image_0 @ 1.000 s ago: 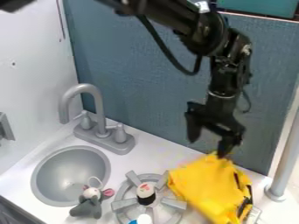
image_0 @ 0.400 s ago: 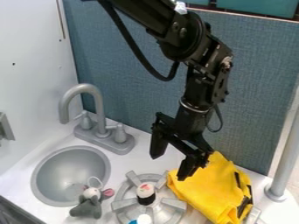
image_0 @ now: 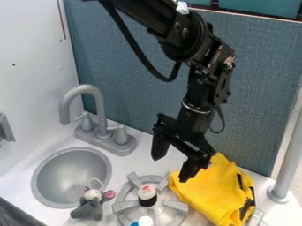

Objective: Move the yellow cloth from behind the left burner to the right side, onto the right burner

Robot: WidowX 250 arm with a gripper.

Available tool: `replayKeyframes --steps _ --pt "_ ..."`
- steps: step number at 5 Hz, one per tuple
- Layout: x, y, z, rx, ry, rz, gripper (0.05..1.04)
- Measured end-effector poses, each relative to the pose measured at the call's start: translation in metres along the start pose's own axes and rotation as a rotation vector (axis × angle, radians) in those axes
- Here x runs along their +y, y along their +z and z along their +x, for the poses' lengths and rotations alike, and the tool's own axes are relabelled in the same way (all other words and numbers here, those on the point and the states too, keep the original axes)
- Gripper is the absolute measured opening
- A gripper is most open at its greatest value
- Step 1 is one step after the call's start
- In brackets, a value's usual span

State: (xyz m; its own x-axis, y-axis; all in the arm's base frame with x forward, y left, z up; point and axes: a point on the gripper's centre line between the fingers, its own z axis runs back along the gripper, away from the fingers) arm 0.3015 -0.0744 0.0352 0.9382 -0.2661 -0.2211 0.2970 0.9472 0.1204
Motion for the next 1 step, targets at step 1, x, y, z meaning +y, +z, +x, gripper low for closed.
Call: replayKeyframes --steps 1 --pt "0.0000 0.0000 0.0000 0.000 0.000 0.000 1.000"
